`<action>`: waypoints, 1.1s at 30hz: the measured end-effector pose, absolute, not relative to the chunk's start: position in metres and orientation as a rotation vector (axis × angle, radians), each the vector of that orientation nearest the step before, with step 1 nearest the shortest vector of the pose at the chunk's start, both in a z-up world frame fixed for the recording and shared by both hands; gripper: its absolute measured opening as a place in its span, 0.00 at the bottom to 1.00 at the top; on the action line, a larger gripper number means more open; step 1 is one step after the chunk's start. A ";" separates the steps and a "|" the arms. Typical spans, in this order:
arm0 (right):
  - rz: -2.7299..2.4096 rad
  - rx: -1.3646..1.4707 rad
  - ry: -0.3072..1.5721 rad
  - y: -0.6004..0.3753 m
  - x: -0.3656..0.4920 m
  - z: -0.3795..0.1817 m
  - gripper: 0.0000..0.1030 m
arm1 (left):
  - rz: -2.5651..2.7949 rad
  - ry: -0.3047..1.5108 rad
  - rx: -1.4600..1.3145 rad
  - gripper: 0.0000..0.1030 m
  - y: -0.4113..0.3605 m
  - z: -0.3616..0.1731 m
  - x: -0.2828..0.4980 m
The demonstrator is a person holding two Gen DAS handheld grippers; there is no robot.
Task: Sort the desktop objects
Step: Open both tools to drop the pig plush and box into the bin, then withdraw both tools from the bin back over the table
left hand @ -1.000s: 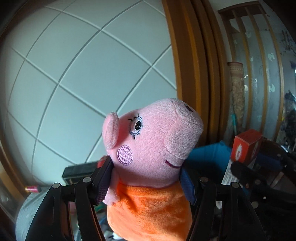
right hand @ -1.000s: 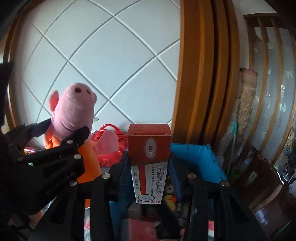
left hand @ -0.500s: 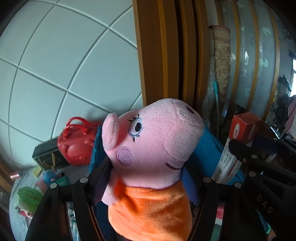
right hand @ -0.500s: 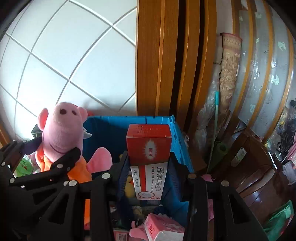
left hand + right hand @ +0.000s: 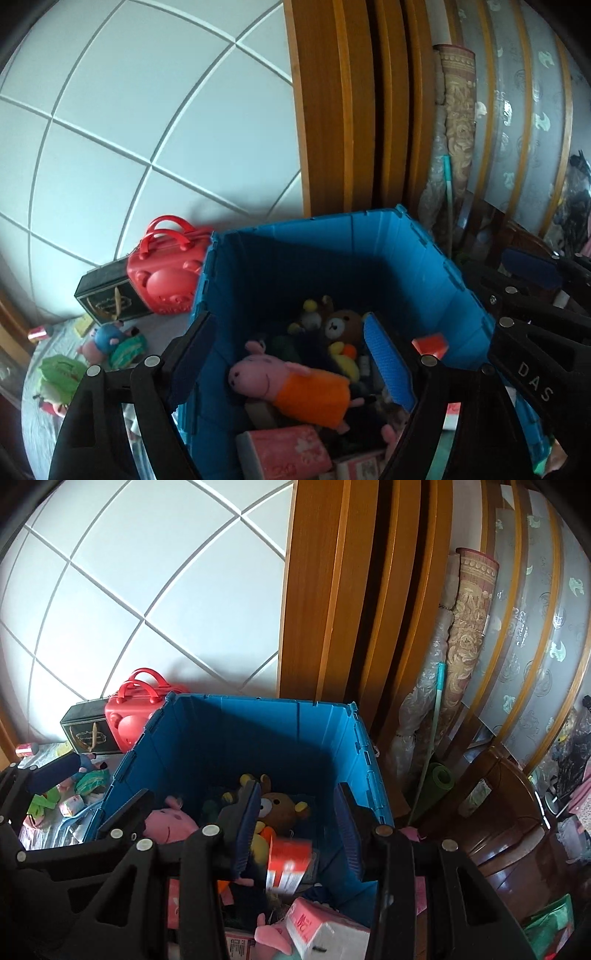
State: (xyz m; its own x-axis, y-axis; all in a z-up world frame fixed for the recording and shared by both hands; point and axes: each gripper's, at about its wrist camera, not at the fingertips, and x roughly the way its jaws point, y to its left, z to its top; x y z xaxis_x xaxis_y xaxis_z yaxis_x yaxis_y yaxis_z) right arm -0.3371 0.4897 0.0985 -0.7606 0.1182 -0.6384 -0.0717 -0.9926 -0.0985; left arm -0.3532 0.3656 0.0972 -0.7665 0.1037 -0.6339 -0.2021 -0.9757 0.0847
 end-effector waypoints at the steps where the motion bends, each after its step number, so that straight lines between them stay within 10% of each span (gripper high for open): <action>1: 2.850 -1.046 -0.106 0.489 -0.338 0.098 0.40 | 2.796 0.226 -0.999 0.80 0.366 0.096 -0.354; 10: 2.832 -1.073 -0.115 0.480 -0.342 0.098 0.40 | 2.800 0.226 -0.995 0.80 0.353 0.099 -0.350; 22: 2.807 -0.976 -0.159 0.420 -0.316 0.123 0.98 | 2.843 0.133 -0.911 0.81 0.270 0.118 -0.318; 33: 2.928 -0.876 -0.108 0.294 -0.244 0.132 1.00 | 2.929 0.068 -0.830 0.84 0.099 0.105 -0.254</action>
State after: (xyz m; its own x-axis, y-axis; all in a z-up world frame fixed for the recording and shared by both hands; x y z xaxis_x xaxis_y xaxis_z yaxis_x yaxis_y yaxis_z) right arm -0.2443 0.2939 0.1318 -0.8325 0.1003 -0.5449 -0.0597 -0.9940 -0.0917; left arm -0.2540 0.0994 0.1053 -0.8471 0.0801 -0.5253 -0.1043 -0.9944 0.0165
